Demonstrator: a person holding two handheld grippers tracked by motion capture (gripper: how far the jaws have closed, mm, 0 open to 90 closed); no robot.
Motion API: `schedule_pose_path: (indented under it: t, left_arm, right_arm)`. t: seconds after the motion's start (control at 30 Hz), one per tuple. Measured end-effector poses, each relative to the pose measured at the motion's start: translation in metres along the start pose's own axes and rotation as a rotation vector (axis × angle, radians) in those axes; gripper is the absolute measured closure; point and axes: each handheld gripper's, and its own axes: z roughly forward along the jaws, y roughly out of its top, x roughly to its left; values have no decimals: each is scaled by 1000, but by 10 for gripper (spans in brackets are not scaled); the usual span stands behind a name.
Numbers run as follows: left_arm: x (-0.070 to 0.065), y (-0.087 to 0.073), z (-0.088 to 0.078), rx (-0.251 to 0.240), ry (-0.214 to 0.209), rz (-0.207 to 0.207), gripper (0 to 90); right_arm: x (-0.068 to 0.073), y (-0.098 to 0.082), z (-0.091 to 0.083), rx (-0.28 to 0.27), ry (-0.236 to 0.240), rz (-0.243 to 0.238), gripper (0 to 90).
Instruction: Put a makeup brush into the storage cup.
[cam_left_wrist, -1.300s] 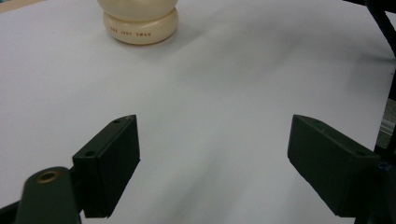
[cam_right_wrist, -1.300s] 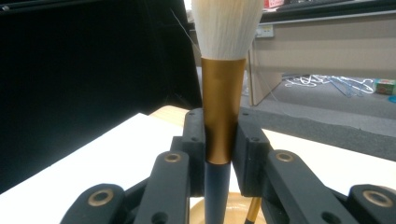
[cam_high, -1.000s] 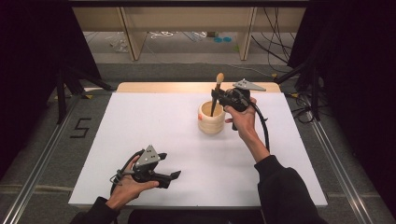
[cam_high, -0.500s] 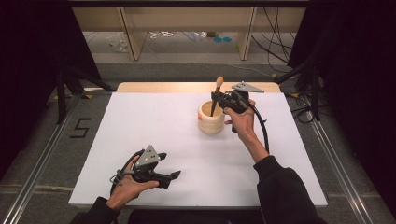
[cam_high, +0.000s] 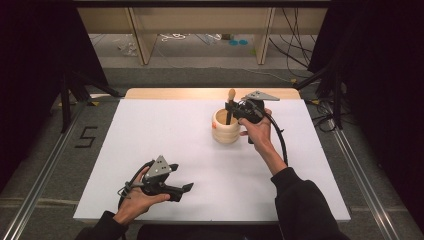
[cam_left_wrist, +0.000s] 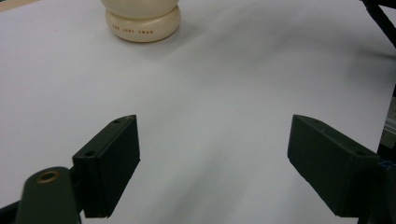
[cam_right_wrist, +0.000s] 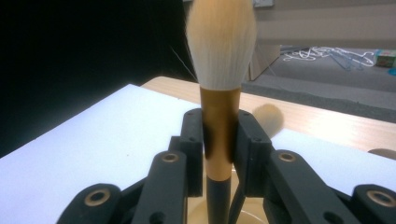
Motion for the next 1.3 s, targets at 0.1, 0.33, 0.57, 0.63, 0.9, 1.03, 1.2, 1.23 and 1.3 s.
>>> schedule_pose_path:
  t: [0.1, 0.33, 0.57, 0.63, 0.9, 1.03, 1.2, 1.23, 1.3]
  left_arm:
    - [0, 0, 0, 0, 0, 0, 167]
    - [0, 0, 0, 0, -1, 1, 167]
    - [1, 0, 0, -3, 3, 0, 167]
    - [0, 0, -1, -2, 6, -3, 167]
    - [2, 1, -2, -13, 7, 19, 167]
    - [2, 1, -2, -22, 24, 0, 167]
    - [1, 1, -3, -17, 12, 0, 167]
    - [1, 1, -3, -16, 11, -1, 167]
    - [1, 1, -3, -15, 10, -4, 167]
  right_arm:
    - [1, 1, 0, 1, -29, 18, 552]
    - [3, 5, -5, 4, -51, 17, 394]
    - [4, 7, -10, 5, -43, 16, 361]
    - [5, 8, -13, -2, -38, 18, 349]
    - [10, 9, -23, -5, -28, 17, 292]
    - [13, 8, -27, -22, -27, 15, 278]
    - [15, 6, -35, -1, -26, 12, 275]
    - [15, 6, -36, -7, -33, 8, 277]
    - [16, 5, -38, -18, -36, -10, 279]
